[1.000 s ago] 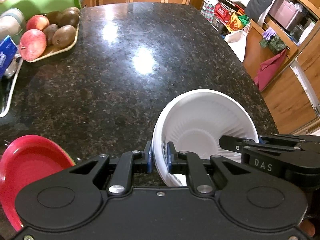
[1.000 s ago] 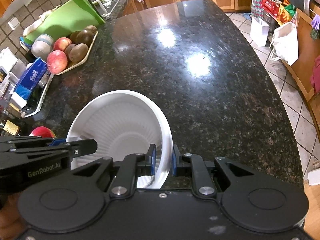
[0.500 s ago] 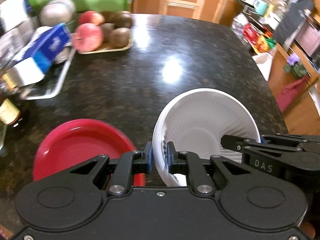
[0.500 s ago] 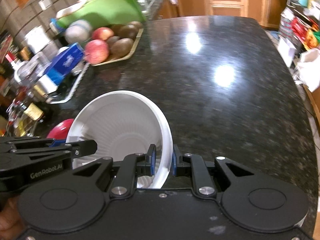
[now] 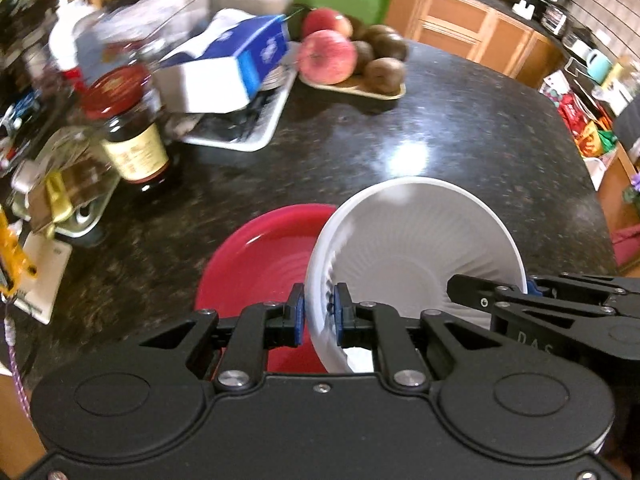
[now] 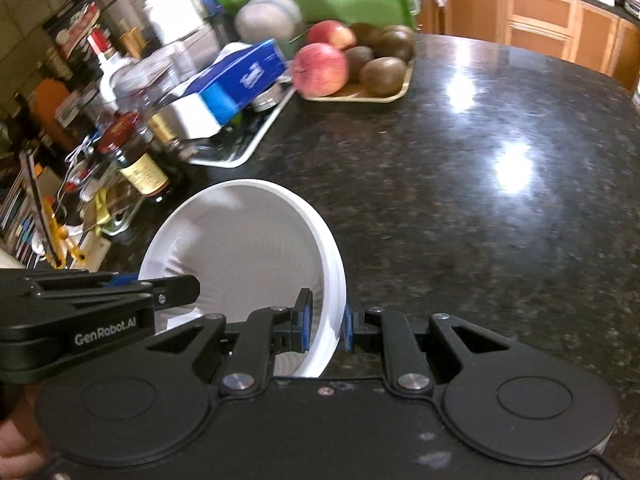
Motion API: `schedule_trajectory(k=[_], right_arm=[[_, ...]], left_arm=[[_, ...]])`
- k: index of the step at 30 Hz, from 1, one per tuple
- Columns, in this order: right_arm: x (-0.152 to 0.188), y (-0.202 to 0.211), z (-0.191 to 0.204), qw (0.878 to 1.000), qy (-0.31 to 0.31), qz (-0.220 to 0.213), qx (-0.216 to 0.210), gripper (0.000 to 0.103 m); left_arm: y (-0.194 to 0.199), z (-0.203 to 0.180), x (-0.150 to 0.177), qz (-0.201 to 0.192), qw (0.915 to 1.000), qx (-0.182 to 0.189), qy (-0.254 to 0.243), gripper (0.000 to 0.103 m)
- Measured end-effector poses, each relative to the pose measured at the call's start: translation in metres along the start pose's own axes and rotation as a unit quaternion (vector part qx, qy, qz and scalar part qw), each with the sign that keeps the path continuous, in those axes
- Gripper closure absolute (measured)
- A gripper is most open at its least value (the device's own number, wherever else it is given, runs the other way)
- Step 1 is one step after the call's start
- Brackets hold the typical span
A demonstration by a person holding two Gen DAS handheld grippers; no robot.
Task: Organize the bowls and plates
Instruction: 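Lower the nested white bowls onto the red plate with the left gripper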
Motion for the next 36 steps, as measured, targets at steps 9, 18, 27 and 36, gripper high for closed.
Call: schedule_trajectory(k=[9, 18, 27, 36], right_arm=[[0.002, -0.02, 0.032, 1.0, 0.018, 0.021, -0.005, 0.086], [0.002, -0.037, 0.039, 0.999, 0.015, 0.03, 0.011, 0.086], [0.002, -0.044, 0.034, 0.999, -0.001, 0.036, 0.021, 0.086], [0.001, -0.047, 0.032, 0.999, -0.006, 0.034, 0.024, 0.085]], left_arm=[[-0.003, 0.032, 0.007, 0.011, 0.9997, -0.008, 0.018, 0.083], [-0.014, 0.041, 0.005, 0.02, 0.9997, -0.001, 0.014, 0.083], [-0.025, 0.039, 0.002, 0.034, 0.9993, 0.011, 0.005, 0.083], [-0.028, 0.038, 0.0, 0.037, 0.9993, 0.01, -0.005, 0.083]])
Point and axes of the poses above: each gripper's, at about its wrist camera, not at the fingertips, and y roughly against the way its jaws point, z to its left, x to its underside, the point moved 4 cm from there along -y, roughly the way its jaws point, and after that the axes turned 4 degrees about -z, right-handed, at the moved point
